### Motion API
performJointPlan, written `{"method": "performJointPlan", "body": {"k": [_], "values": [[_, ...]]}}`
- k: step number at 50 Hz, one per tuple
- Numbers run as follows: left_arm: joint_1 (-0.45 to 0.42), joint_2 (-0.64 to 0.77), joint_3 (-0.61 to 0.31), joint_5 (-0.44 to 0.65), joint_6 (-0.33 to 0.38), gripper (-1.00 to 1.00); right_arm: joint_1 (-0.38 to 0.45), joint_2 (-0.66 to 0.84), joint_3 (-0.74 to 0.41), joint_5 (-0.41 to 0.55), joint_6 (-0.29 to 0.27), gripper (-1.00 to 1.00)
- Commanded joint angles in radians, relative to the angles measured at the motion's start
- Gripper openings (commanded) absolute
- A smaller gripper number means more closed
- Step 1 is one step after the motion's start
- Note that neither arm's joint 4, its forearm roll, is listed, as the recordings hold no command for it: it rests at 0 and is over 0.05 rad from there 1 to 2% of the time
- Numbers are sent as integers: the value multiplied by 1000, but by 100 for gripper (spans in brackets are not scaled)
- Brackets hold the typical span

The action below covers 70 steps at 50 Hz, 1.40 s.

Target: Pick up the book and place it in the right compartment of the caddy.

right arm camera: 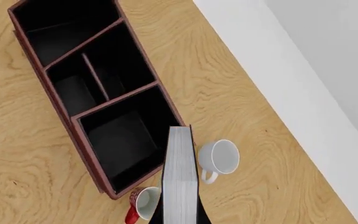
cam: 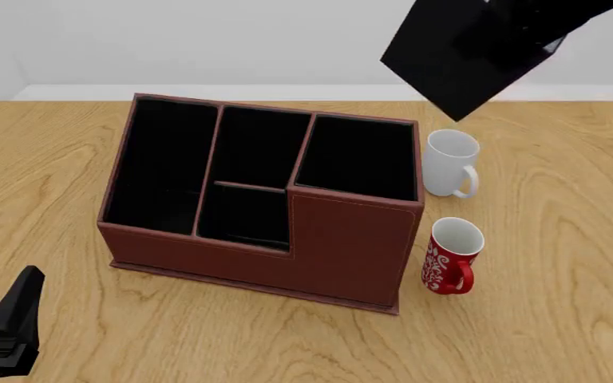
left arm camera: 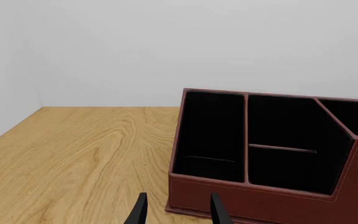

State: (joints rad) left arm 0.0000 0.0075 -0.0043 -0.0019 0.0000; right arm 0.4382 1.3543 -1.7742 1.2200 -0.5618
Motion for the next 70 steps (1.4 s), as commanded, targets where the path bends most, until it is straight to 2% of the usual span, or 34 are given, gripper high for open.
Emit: {"method": "performJointPlan", "body": {"k": [1,3,5,6,7,13,14,23,31,32,33,34,36,46,48,49,54,55,57,59,62,63,64,65,66,68,69,70], "values": [[0,0,0,0,0,100,8,79,-74,0,12,-100],[0,0,0,0,0,100,11,99,-89,0,19,-100],[0,0,0,0,0,100,1,106,-88,0,3,-100],[0,0,0,0,0,100,13,118,-108,0,26,-100],[0,0,0,0,0,100,11,121,-101,0,14,-100],[0,0,0,0,0,100,40,162,-139,0,35,-100],[0,0,0,0,0,100,37,168,-136,0,23,-100],[0,0,0,0,0,100,58,213,-181,0,57,-100],[0,0,0,0,0,100,52,234,-188,0,51,-100],[0,0,0,0,0,100,56,238,-190,0,64,-100],[0,0,0,0,0,100,45,241,-186,0,48,-100],[0,0,0,0,0,100,60,243,-199,0,77,-100],[0,0,0,0,0,100,54,243,-182,0,61,-100],[0,0,0,0,0,100,80,275,-200,-1,103,-100],[0,0,0,0,0,100,70,277,-189,-2,87,-100],[0,0,0,0,0,100,78,280,-199,-1,106,-100],[0,0,0,0,0,100,77,282,-187,-6,107,-100],[0,0,0,0,0,100,84,281,-187,-9,120,-100],[0,0,0,0,0,100,73,281,-165,-20,106,-100],[0,0,0,0,0,100,85,280,-167,-20,127,-100],[0,0,0,0,0,100,81,273,-122,-48,123,-100],[0,0,0,0,0,100,86,273,-121,-51,139,-100],[0,0,0,0,0,100,84,266,-94,-59,124,-100],[0,0,0,0,0,100,86,267,-101,-68,148,-100],[0,0,0,0,0,100,85,259,-55,-83,136,-100],[0,0,0,0,0,100,80,258,-52,-91,136,-100],[0,0,0,0,0,100,95,254,-46,-94,163,-100],[0,0,0,0,0,100,81,254,-28,-103,138,-100]]}}
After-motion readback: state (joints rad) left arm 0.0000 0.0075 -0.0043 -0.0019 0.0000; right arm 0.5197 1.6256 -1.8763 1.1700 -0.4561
